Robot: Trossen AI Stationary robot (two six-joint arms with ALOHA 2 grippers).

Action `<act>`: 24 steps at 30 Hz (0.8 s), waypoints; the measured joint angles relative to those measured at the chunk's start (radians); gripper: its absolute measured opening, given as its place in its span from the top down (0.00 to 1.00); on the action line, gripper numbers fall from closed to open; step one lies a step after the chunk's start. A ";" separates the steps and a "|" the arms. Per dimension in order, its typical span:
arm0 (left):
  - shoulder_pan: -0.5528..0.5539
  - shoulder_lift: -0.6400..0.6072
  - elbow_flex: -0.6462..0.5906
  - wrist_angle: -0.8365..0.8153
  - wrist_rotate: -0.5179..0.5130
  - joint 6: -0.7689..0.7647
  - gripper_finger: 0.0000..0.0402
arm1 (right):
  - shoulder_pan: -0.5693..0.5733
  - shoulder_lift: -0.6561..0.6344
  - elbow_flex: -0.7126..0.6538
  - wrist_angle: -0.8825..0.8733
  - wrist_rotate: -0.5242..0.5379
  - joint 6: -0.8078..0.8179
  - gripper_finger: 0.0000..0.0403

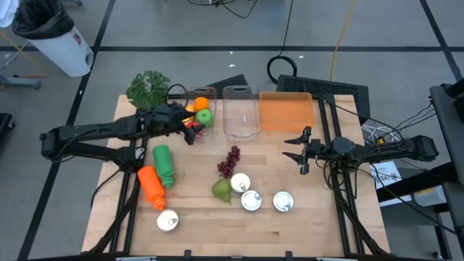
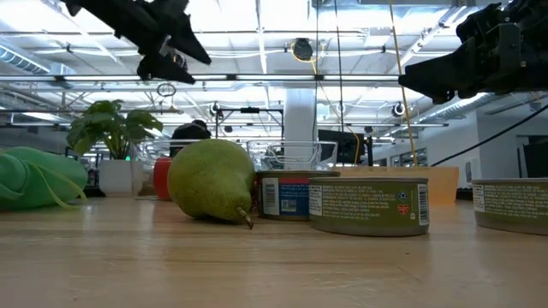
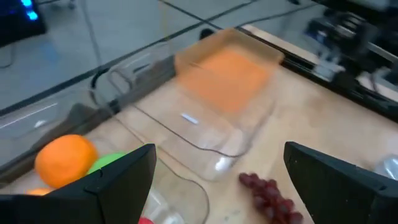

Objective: Pick & Place Food Item
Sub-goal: Put the red grapes into the left transparent bin

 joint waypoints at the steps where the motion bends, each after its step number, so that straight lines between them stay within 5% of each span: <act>1: 0.000 -0.014 0.000 -0.014 0.027 0.010 0.09 | 0.000 0.000 0.000 0.000 0.000 0.000 0.51; 8: -0.085 -0.192 -0.012 -0.023 0.120 0.128 0.08 | 0.000 0.000 0.000 0.000 0.000 0.000 0.51; 24: -0.337 -0.566 -0.403 0.183 -0.047 0.155 0.09 | 0.000 0.000 0.000 0.000 0.000 0.000 0.51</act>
